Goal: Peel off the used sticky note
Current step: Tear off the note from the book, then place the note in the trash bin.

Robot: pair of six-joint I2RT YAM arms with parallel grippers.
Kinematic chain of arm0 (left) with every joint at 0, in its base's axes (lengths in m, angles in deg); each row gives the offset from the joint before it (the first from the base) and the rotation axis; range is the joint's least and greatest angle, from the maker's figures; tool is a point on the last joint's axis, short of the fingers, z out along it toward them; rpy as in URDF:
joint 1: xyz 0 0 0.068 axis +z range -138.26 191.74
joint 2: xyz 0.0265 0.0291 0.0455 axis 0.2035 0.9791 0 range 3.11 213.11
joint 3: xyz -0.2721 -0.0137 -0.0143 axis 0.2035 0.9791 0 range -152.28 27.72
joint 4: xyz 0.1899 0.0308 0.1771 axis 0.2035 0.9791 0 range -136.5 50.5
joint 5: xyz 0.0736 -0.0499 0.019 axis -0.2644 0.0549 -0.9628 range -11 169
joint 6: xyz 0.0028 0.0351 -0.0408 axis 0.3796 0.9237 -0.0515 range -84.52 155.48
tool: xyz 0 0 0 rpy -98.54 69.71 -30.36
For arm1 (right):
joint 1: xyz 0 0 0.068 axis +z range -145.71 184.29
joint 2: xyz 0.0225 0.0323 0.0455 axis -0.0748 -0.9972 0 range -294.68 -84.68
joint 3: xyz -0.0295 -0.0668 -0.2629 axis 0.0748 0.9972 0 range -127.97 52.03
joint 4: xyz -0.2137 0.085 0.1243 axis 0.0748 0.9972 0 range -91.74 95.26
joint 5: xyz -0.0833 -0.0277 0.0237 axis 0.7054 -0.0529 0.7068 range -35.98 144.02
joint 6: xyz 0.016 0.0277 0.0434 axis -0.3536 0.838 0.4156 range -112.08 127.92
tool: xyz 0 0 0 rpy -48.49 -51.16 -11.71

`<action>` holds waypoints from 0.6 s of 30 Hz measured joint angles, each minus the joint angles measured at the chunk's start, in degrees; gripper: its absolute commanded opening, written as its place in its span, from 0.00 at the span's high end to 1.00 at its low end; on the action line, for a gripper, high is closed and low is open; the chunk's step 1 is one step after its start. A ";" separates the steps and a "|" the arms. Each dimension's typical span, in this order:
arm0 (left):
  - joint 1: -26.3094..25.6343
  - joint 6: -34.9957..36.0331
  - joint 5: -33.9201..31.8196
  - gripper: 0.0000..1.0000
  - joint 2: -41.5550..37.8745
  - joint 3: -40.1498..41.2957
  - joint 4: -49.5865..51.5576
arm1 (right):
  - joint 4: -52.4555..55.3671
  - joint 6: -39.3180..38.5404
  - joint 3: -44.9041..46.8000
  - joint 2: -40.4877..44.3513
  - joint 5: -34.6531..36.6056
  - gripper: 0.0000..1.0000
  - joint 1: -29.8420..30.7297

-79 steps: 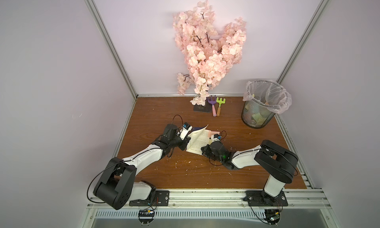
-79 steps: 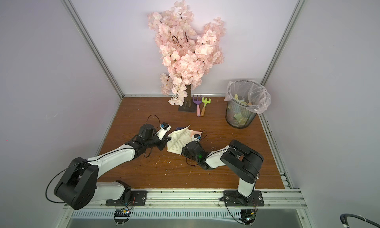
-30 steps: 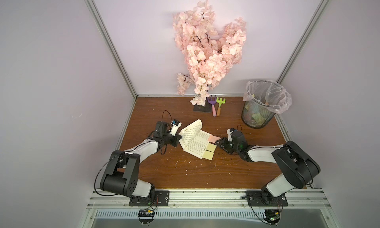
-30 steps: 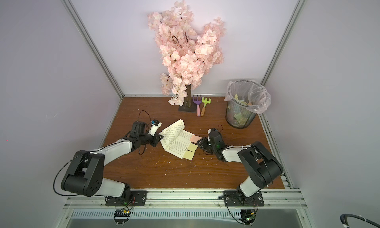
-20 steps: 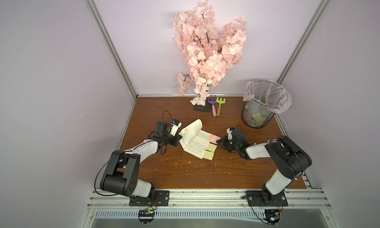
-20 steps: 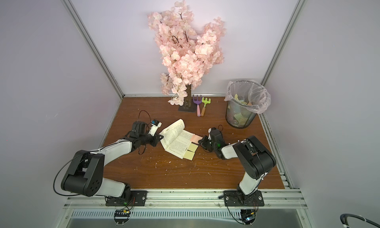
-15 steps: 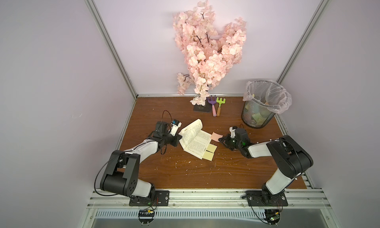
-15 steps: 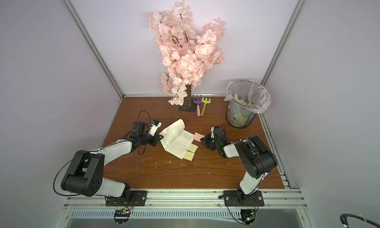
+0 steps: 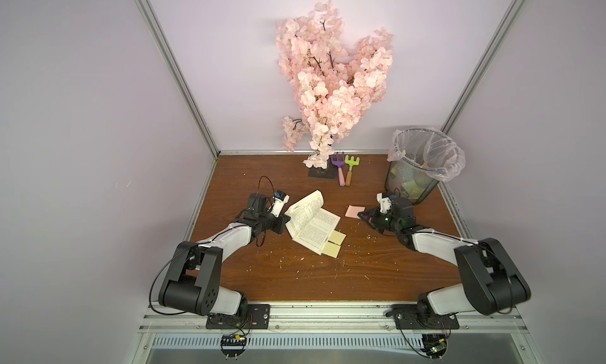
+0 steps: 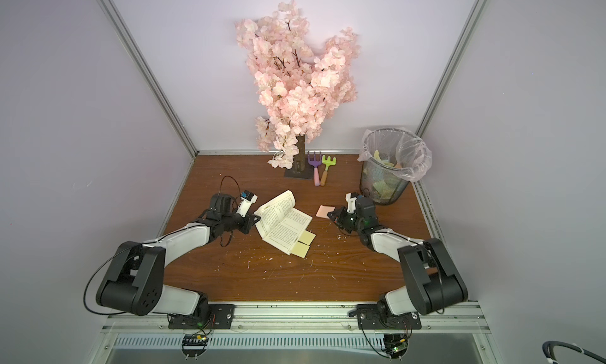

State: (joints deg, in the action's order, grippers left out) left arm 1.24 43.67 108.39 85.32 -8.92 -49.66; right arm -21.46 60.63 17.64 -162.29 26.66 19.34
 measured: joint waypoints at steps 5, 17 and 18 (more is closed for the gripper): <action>0.00 0.00 0.04 0.99 -0.02 0.00 0.17 | 12.09 -6.99 -8.90 15.65 8.76 1.00 -0.44; 0.00 0.00 0.24 0.99 -0.22 0.00 0.22 | 27.02 -15.30 -32.70 13.79 23.74 1.00 -16.63; 0.00 0.00 0.24 0.99 -0.22 0.00 0.22 | 27.39 -15.45 -34.42 11.50 23.80 1.00 -18.43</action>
State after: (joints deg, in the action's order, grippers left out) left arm 1.24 43.67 108.63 85.10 -8.92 -49.44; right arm 5.92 45.17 -16.79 -150.79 50.47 0.91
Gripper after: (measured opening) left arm 0.047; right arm 0.045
